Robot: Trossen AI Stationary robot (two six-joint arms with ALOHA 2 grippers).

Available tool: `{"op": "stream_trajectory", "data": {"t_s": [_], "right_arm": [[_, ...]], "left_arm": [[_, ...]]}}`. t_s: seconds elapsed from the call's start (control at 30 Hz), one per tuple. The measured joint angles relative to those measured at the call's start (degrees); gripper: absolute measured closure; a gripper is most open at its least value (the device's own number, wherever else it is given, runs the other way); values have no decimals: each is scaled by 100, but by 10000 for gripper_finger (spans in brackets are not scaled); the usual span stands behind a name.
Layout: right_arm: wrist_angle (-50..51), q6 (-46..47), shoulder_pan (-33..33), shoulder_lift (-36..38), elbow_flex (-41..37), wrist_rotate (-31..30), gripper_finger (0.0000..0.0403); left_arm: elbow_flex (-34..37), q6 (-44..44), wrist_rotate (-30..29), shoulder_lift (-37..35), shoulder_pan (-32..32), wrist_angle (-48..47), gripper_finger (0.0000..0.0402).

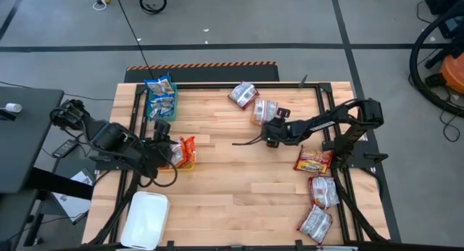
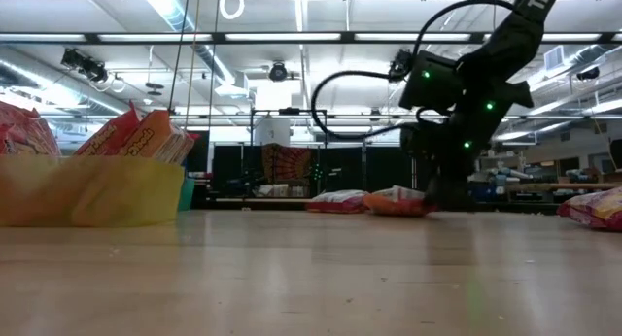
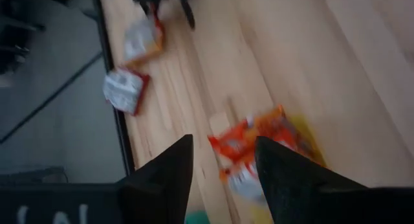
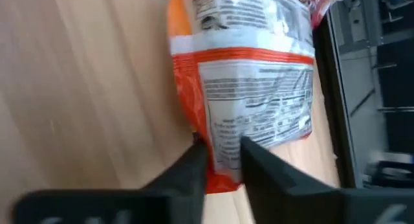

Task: Sort Maruchan noodles
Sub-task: Put the orange noodle pack into the yellow bin

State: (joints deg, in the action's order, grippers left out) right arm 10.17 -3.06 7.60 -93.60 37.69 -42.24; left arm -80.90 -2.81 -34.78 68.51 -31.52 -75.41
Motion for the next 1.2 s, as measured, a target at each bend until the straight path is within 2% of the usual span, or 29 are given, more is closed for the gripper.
{"op": "stream_trajectory", "data": {"t_s": [0.07,0.13,0.23,0.4,0.53,0.63,0.77,0.87,1.03,1.13,1.2], "right_arm": [[-293,48,53,0,1,124,367],[-380,93,61,0,58,230,385],[-217,351,-30,2,358,445,379],[675,1117,-295,100,1216,1370,385],[1609,2012,-548,102,2044,2012,385],[2351,2725,-792,102,2644,2355,384],[2991,3638,-1138,102,3225,2875,383],[3124,3978,-1364,102,3445,3225,384],[3346,4482,-1602,102,3528,3477,384],[3616,4770,-1644,102,3528,3604,384],[3651,4837,-1644,102,3528,3724,384]], "left_arm": [[0,-105,-34,0,70,370,233],[0,-127,-38,0,150,649,233],[0,62,-36,0,305,822,232],[0,-156,40,123,716,1021,211],[0,-546,410,322,1127,1410,171],[2,-854,617,553,1434,1234,135],[432,-1266,793,724,1739,1565,108],[1117,-1641,1100,833,1798,2633,106],[2183,-2430,979,958,1680,5170,113],[2518,-2551,961,1169,1690,6744,114],[2542,-2548,994,1465,1769,7212,115]]}}
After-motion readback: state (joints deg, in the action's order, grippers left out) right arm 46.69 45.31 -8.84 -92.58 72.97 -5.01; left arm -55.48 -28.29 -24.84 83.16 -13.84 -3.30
